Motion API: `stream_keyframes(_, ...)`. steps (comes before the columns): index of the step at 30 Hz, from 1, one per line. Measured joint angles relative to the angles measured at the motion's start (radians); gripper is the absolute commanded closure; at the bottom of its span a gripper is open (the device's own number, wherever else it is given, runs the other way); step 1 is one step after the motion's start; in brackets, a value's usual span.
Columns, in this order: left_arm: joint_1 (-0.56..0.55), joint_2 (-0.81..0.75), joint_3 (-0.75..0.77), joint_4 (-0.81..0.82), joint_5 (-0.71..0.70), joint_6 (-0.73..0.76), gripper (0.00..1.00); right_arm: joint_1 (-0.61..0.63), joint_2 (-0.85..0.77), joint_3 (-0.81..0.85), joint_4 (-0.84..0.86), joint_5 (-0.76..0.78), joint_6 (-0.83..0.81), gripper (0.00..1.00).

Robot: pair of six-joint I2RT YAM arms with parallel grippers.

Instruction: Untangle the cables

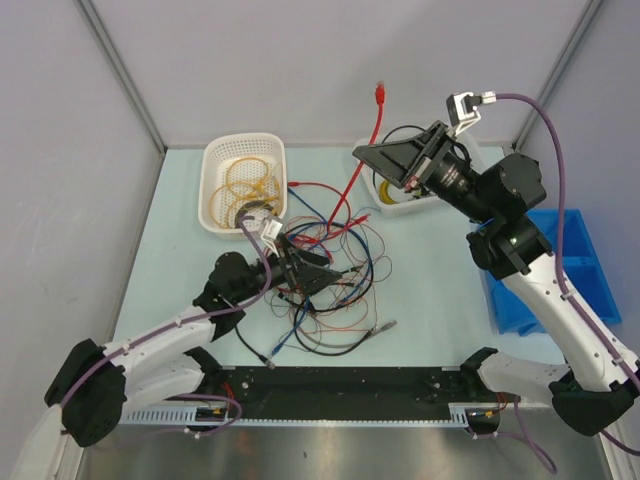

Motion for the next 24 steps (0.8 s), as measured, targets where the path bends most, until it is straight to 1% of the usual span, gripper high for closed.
stream_keyframes(5,-0.035,0.069,-0.002,0.095,-0.051,0.010,0.00,0.074,0.039,0.042,-0.002,0.000,0.003,1.00)
stream_keyframes(12,-0.037,0.204,0.116,0.062,-0.161,0.056,0.00,0.183,0.076,0.132,-0.039,0.009,-0.012,1.00)
stream_keyframes(15,-0.037,0.248,0.160,0.057,-0.180,0.064,0.15,0.215,0.075,0.162,-0.063,0.013,-0.031,1.00)
stream_keyframes(16,-0.037,0.260,0.166,0.061,-0.181,0.067,0.26,0.222,0.074,0.167,-0.067,0.015,-0.038,1.00)
stream_keyframes(18,-0.037,0.280,0.167,0.072,-0.181,0.066,0.39,0.225,0.069,0.170,-0.076,0.018,-0.047,1.00)
stream_keyframes(19,-0.037,0.293,0.167,0.078,-0.181,0.072,0.52,0.225,0.066,0.171,-0.083,0.019,-0.052,1.00)
stream_keyframes(21,-0.037,0.312,0.167,0.077,-0.181,0.076,0.65,0.225,0.061,0.174,-0.101,0.022,-0.064,1.00)
stream_keyframes(22,-0.035,0.322,0.168,0.074,-0.181,0.079,0.80,0.225,0.061,0.181,-0.114,0.024,-0.070,1.00)
stream_keyframes(24,-0.026,0.338,0.169,0.052,-0.180,0.081,1.00,0.224,0.061,0.218,-0.164,0.027,-0.094,1.00)
